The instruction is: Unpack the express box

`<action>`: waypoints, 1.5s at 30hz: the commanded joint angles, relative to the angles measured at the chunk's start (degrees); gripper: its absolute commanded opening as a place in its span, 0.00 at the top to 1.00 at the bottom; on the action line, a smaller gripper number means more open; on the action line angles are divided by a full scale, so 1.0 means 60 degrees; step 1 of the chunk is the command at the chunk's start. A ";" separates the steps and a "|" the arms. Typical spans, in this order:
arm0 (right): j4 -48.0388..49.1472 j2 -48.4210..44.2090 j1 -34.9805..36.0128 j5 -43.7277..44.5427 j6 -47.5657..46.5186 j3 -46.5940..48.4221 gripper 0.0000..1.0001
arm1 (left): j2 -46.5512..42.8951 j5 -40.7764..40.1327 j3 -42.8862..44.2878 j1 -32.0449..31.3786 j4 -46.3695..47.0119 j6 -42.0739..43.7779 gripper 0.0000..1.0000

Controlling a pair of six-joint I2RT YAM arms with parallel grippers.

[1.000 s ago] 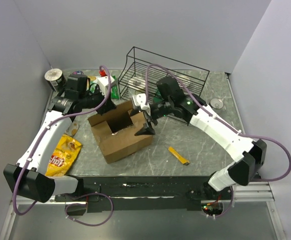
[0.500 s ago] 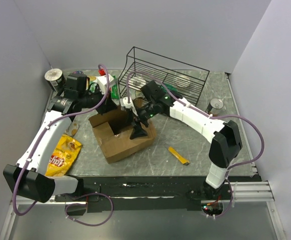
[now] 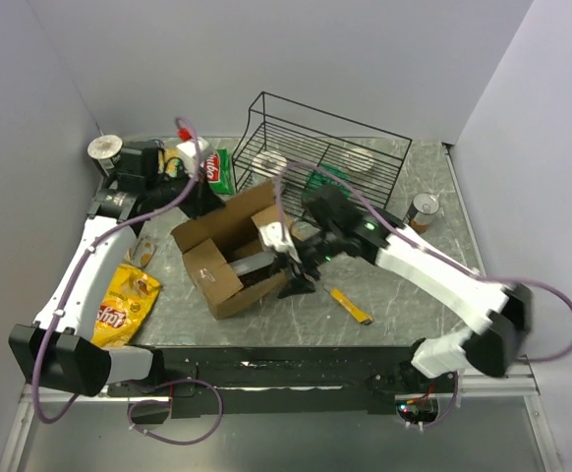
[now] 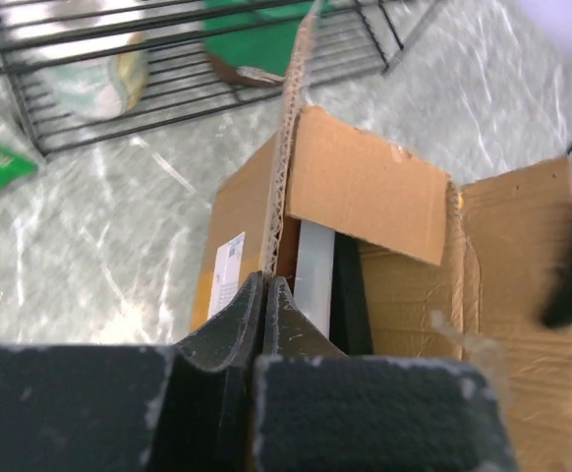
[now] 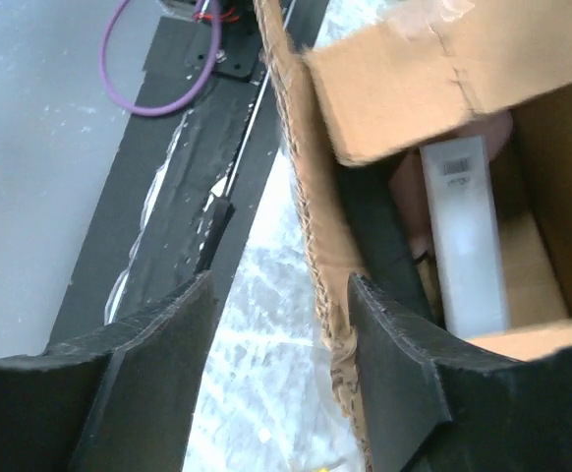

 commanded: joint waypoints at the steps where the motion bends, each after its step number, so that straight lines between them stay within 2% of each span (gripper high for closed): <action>1: 0.0116 -0.2080 0.0334 0.0615 -0.0387 -0.1135 0.39 | 0.0154 0.1447 0.0102 0.1483 0.1442 -0.1548 0.99; 3: 0.0638 -0.3014 0.0903 0.1052 -0.0810 -0.2349 0.39 | 0.0213 0.1654 0.0160 0.1616 0.1267 -0.1363 0.99; 6: 0.1914 -0.3823 0.1972 0.2137 -0.0579 -0.4327 0.38 | -0.0050 0.2165 -0.0174 0.1602 0.1573 -0.1725 0.99; 8: 0.3145 -0.3812 0.2108 0.2928 -0.0170 -0.5191 0.33 | -0.0414 0.2328 -0.0453 0.1602 0.1821 -0.1800 0.99; 10: 0.2903 -0.3300 0.1962 0.3790 0.0519 -0.4818 0.32 | -0.1043 0.2286 -0.0922 0.1602 0.2056 -0.1990 0.99; 14: 0.2255 -0.3137 0.1289 0.4292 0.0463 -0.1646 0.34 | -0.1983 0.2489 -0.1347 0.1573 0.2451 -0.2503 0.99; 16: 0.2444 -0.3196 0.1069 0.4263 0.0286 -0.0777 0.36 | -0.2348 0.2621 -0.1699 0.1573 0.2978 -0.3058 0.99; 19: 0.3512 -0.2890 0.1068 0.4688 0.1031 -0.0204 0.39 | -0.2671 0.2885 -0.1948 0.1587 0.3200 -0.3601 0.99; 24: 0.4743 -0.1835 0.1287 0.5113 0.1106 -0.0478 0.45 | -0.2936 0.3120 -0.2255 0.1689 0.3462 -0.4231 0.99; 30: 0.5973 -0.1409 0.1856 0.4703 0.0449 -0.1971 0.49 | -0.2834 0.3266 -0.2753 0.2100 0.4414 -0.5330 0.99; 34: 0.5917 -0.1379 0.2415 0.4965 -0.0518 -0.3054 0.49 | -0.2586 0.3325 -0.2988 0.2364 0.4943 -0.5858 0.99; 40: 0.5726 -0.1936 0.2445 0.5244 -0.0562 -0.3584 0.49 | -0.2293 0.3325 -0.3149 0.2364 0.5001 -0.5726 0.99; 45: 0.5859 -0.1279 0.2459 0.5830 -0.1251 -0.2944 0.46 | -0.2161 0.3500 -0.3413 0.2291 0.5236 -0.5917 0.99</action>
